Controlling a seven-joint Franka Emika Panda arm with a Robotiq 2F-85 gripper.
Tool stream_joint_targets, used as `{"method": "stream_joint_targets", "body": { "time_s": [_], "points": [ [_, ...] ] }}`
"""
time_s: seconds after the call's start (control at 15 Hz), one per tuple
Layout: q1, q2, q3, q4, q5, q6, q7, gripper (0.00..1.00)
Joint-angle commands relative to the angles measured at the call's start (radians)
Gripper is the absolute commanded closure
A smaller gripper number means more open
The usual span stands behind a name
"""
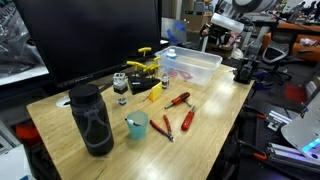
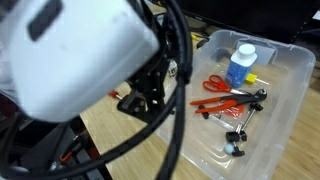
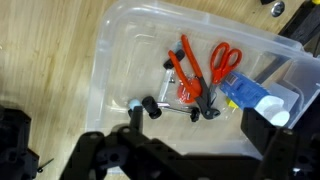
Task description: Put the pair of scissors on the table
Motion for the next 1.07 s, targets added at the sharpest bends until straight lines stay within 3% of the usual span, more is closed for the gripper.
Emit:
{"method": "stream_joint_targets", "body": {
  "time_s": [0.0,0.27,0.67,0.73,1.0],
  "points": [
    [0.06,0.107,-0.057,0.083,0.076,0.028,-0.012,0.0],
    [0.102,0.222,-0.093,0.165,0.122,0.07,-0.002,0.0],
    [0.132,0.405,-0.103,0.328,0.364,-0.002,-0.196,0.0],
    [0.155,0.37,-0.129,0.274,0.307,0.04,-0.136,0.0],
    [0.16,0.412,-0.127,0.318,0.345,0.029,-0.171,0.0]
  ]
}}
